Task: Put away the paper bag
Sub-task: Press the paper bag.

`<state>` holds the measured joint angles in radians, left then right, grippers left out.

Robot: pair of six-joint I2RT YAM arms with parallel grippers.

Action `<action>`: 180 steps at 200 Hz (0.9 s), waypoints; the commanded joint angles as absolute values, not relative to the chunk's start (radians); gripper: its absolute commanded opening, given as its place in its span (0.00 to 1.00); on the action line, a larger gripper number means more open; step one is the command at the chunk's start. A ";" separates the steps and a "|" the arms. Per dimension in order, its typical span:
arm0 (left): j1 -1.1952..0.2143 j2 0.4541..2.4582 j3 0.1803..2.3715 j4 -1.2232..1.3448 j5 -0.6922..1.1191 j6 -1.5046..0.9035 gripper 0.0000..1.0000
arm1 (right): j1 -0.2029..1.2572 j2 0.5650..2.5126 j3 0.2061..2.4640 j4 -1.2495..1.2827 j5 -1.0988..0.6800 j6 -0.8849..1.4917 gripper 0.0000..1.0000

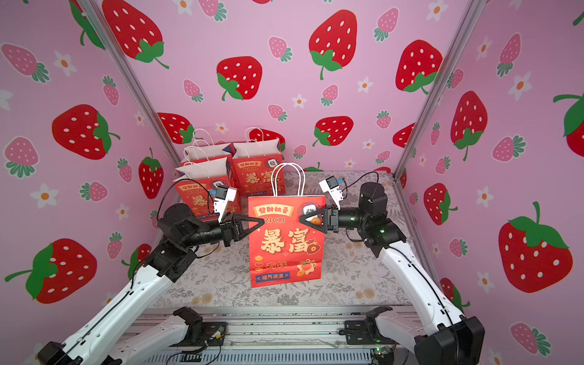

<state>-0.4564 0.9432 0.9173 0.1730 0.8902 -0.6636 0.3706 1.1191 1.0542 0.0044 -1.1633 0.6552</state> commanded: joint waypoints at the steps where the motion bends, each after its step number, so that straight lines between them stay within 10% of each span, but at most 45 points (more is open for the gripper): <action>1: -0.456 0.928 0.973 0.223 0.898 -0.686 0.00 | 0.376 1.095 1.037 0.111 -1.155 0.708 0.63; 140: -0.433 0.922 0.979 0.172 0.897 -0.674 0.00 | 0.374 1.024 1.039 0.170 -1.167 0.757 0.00; 180: -0.430 0.883 1.009 0.003 0.846 -0.551 0.64 | 0.293 1.073 1.108 0.152 -1.267 0.783 0.00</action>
<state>-0.4362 0.9211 0.9466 0.1078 0.8776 -0.6426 0.3496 1.0481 1.0439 0.1345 -1.1854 0.7563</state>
